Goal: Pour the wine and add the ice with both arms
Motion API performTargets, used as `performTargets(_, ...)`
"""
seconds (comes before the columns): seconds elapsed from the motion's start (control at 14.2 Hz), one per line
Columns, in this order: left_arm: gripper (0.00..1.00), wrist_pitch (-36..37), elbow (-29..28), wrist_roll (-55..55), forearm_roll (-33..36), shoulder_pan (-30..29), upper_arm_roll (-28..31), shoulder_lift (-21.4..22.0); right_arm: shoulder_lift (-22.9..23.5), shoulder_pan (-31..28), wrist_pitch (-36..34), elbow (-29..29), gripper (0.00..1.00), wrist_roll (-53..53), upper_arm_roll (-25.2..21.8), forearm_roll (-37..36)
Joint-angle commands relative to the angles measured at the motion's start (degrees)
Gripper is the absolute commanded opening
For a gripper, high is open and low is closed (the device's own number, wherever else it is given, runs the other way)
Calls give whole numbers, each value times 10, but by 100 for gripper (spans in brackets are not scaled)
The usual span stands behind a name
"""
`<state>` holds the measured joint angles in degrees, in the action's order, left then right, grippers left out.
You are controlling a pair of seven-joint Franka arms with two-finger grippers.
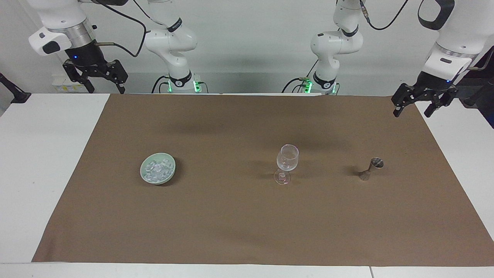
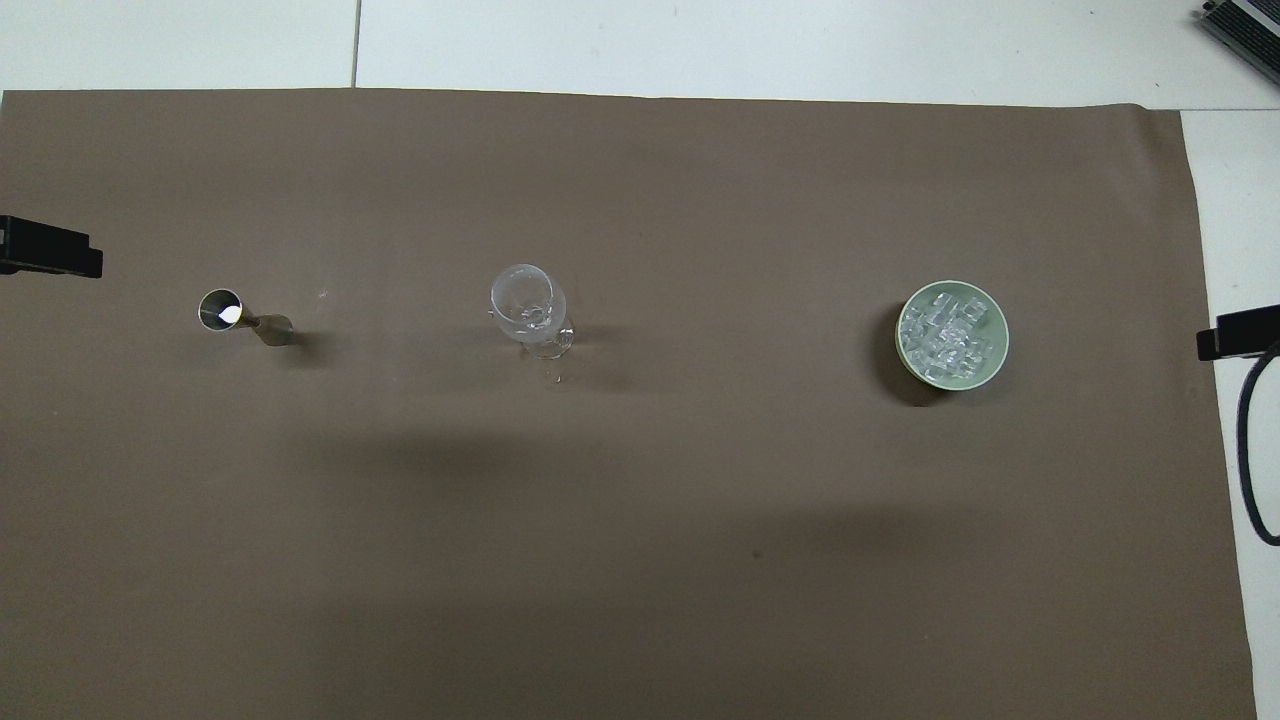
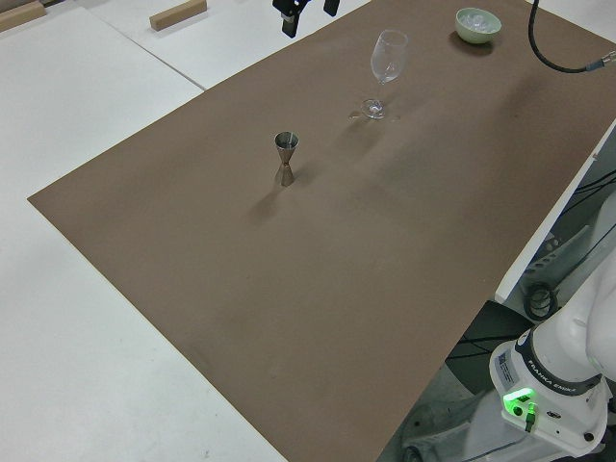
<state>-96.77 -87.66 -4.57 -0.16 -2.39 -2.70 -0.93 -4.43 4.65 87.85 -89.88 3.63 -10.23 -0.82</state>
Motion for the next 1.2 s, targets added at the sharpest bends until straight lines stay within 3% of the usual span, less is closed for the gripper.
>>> performTargets(0.0,100,15,-3,7,-6,0,-3,7,-8,-3,-3,-5,100,-11,2,11)
performTargets(0.63,100,43,0,-4,-7,-4,-3,15,-8,-3,-3,-5,100,-11,3,11)
performTargets(0.92,100,34,-4,-85,-15,-24,-2,-1,-8,-3,-3,-5,100,-11,3,11)
performTargets(1.13,100,31,-5,-217,-86,-66,-2,-21,-8,-3,-3,-5,100,-11,2,11)
